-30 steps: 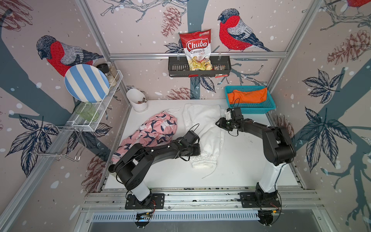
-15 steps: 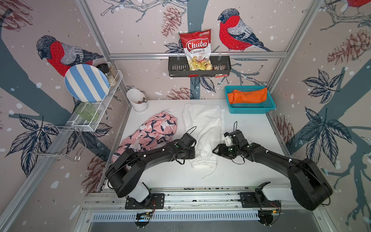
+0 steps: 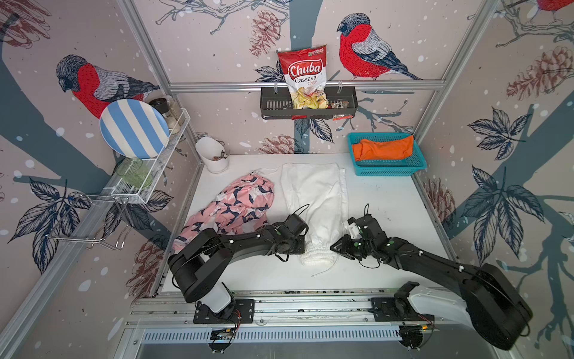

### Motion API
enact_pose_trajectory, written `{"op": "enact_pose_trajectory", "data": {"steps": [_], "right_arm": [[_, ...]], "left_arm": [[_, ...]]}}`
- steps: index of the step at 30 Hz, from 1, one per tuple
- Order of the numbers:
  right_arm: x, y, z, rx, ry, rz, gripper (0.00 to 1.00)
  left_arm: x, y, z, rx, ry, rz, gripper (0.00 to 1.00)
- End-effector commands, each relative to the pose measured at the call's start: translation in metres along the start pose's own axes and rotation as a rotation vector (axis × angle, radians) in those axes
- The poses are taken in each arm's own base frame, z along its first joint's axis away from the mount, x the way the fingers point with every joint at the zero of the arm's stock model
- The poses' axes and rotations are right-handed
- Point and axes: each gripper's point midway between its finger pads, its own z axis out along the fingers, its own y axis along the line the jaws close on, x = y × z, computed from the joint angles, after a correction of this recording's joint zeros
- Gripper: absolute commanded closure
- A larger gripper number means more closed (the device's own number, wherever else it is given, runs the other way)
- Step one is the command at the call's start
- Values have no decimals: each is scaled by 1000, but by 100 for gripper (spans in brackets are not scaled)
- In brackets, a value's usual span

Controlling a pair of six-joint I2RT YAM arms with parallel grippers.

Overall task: Roll up the shorts
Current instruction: Adjust the shorts at the center of the board.

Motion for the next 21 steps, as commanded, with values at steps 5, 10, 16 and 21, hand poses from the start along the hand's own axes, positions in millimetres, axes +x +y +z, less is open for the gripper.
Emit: {"op": "enact_pose_trajectory", "data": {"steps": [5,10,16,21], "right_arm": [[-20,48,-14,-62,-56,-18,100],[2,45,-1,-98,-21,38,100],[21,-12,20,10,-17,124,100],[19,-17,21,28,-17,106,84]], "left_arm": [[-46,-20,-45,0,-141,22,68],[-59,-31,-64,27,-179,42,66],[-38,-40,-42,104,-88,65,66],[-10,-66,-30,282,4,98,66]]}}
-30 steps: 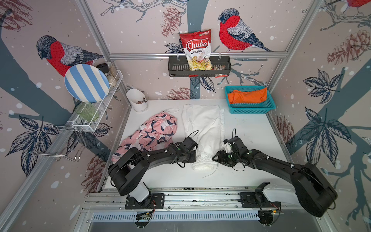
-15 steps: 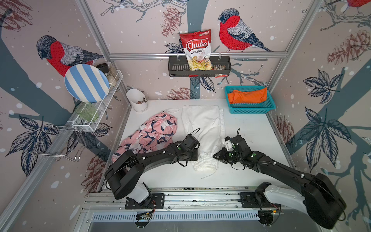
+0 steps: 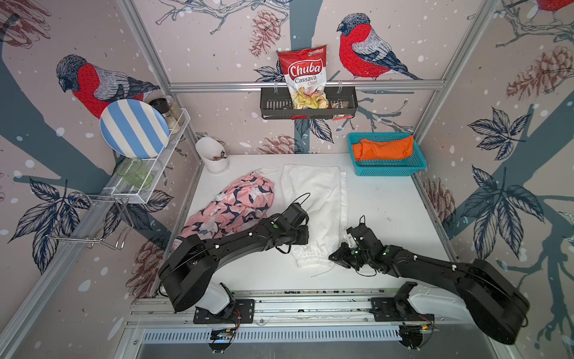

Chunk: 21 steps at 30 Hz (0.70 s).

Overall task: Roll up the shorts
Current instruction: Adjust the shorts at the center of the board.

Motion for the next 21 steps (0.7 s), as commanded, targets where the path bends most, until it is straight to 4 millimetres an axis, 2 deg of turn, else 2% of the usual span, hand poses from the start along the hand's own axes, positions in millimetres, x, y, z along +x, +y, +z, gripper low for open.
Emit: {"op": "enact_pose_trajectory", "data": {"steps": [1,2,3,5,8,11,13,16,18,21], "right_arm": [[-11,10,-4,-27,-53,-27,75],[-14,13,-7,-31,-63,-41,62],[-18,13,-11,-22,-75,-48,54],[-34,9,-26,33,-125,-62,48],[-70,-5,-58,145,-239,-69,44],[-113,5,-82,148,-359,-110,44],[-140,11,-89,154,-401,-146,44],[-181,10,-82,188,-380,-177,45],[-204,8,-68,191,-335,-194,48],[-228,8,-37,179,-257,-228,52]], "left_arm": [[12,-27,6,141,49,35,67],[17,-27,9,137,66,41,66],[20,-27,10,136,76,45,67],[26,-27,11,133,91,49,67],[28,-30,6,134,90,46,68],[29,-32,4,130,84,55,68],[32,-28,8,116,100,61,68],[41,-19,17,89,129,61,69],[46,-12,23,76,141,55,69],[53,-5,33,57,166,48,70]]}}
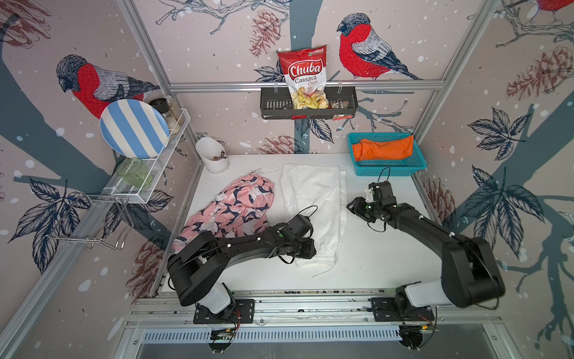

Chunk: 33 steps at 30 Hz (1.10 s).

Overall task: Roll up the shorts
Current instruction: Adjust the shorts at the center of the board, then roll the shorts at the center of the board.

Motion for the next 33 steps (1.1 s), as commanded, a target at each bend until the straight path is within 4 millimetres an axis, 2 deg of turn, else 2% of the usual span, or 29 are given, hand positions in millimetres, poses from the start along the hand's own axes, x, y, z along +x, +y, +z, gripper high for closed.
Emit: {"op": "enact_pose_trajectory", "data": {"steps": [1,4,7,9,12,16,19,23,26,29,31,32,33], "right_arm": [[-5,10,30,-52,82,-114,54],[-6,13,53,-61,133,-132,58],[-4,11,66,-39,156,-140,60],[-3,8,70,-24,168,-143,72],[-9,7,65,8,150,-146,100],[-24,8,36,54,90,-165,100],[-22,-20,25,120,69,-127,100],[0,-52,49,148,133,-76,100],[7,-71,61,191,113,-57,100],[2,-62,61,148,82,-68,95],[-9,-51,50,133,38,-88,92],[-15,-45,44,131,17,-99,86],[-20,-40,38,129,4,-106,70]], "left_arm": [[6,5,9,-10,23,6,70],[6,8,12,-20,28,6,71],[5,7,13,-17,24,5,71],[4,7,15,-19,26,4,71],[4,9,16,-26,26,-4,72],[5,11,18,-32,30,-9,72],[7,14,18,-38,34,-15,72],[9,14,19,-37,37,-13,72],[7,13,17,-33,29,-18,72],[3,6,12,-16,15,-16,72],[-3,0,5,-6,-1,-8,71],[-7,-6,0,-1,-13,1,71],[-10,-10,-5,4,-21,9,71]]}}
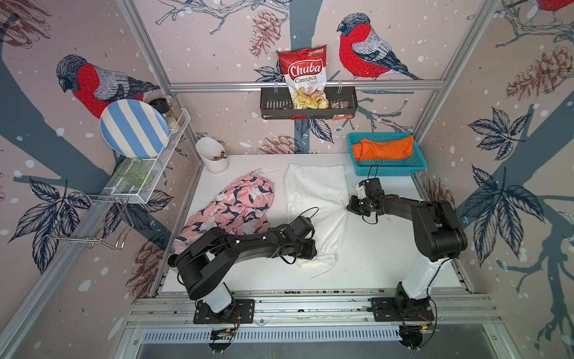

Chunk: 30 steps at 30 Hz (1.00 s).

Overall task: Roll up the shorts
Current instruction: Roll the shorts at the center of the board.

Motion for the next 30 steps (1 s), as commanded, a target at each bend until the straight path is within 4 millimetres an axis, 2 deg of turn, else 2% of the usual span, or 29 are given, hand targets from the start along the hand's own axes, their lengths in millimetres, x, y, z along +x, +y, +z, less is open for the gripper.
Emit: {"op": "enact_pose_trajectory", "data": {"steps": [1,2,6,10,14,16,18,21,24,25,30], "right_arm": [[-16,5,-19,38,-52,-19,59],[-21,9,-26,39,-61,-32,56],[-32,20,-44,37,-89,-62,55],[-45,16,-42,69,-118,-73,53],[-76,11,-30,87,-143,-76,53],[-89,14,-24,80,-159,-83,53],[-99,20,-18,58,-166,-85,53],[-106,34,-14,21,-164,-84,53],[-96,55,-17,-2,-145,-127,54],[-89,61,-21,-8,-139,-144,54],[-36,83,-46,-86,-82,-204,53]], "left_arm": [[-6,-10,-13,-3,-9,20,70],[-10,-15,-18,2,-19,29,70],[-24,-42,-31,50,-43,70,69],[-24,-62,-26,93,-24,103,69],[-10,-69,-11,82,35,133,70],[-4,-60,-8,32,43,137,71],[-4,-50,-11,-8,24,125,71],[-10,-48,-21,-29,-14,119,71],[-16,-43,-31,-62,-51,113,71],[-15,-35,-32,-79,-53,106,71],[-14,-8,-20,-84,-35,48,71]]}}
